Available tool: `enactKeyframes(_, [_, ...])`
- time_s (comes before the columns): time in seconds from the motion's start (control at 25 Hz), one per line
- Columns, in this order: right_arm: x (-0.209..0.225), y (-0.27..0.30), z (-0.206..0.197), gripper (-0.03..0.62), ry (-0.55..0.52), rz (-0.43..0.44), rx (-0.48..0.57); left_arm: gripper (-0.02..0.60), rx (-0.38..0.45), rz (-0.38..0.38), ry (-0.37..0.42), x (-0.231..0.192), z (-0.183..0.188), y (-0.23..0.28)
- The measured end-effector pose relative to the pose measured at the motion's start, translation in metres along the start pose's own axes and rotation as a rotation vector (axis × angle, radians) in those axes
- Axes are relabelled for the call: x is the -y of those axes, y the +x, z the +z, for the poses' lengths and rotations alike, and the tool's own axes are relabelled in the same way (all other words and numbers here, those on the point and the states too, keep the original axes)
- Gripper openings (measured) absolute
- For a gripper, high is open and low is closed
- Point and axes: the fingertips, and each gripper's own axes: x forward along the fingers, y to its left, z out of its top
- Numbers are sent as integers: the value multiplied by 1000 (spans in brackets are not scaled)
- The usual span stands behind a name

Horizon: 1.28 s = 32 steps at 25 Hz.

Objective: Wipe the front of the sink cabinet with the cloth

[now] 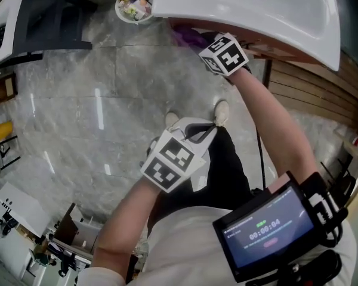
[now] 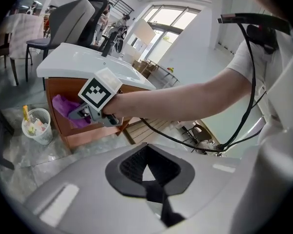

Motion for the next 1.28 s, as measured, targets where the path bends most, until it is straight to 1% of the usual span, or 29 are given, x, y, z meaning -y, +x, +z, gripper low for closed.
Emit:
enactKeyframes(0.12, [14, -14, -8, 83, 75, -17, 26, 6, -9, -16, 11, 6, 5, 8])
enactKeyframes(0.44, [58, -68, -50, 83, 216, -92, 70, 6, -37, -43, 57, 27, 23, 37])
enactKeyframes(1.28, [146, -202, -160, 81, 390, -230, 135, 6, -112, -120, 155, 104, 59, 129])
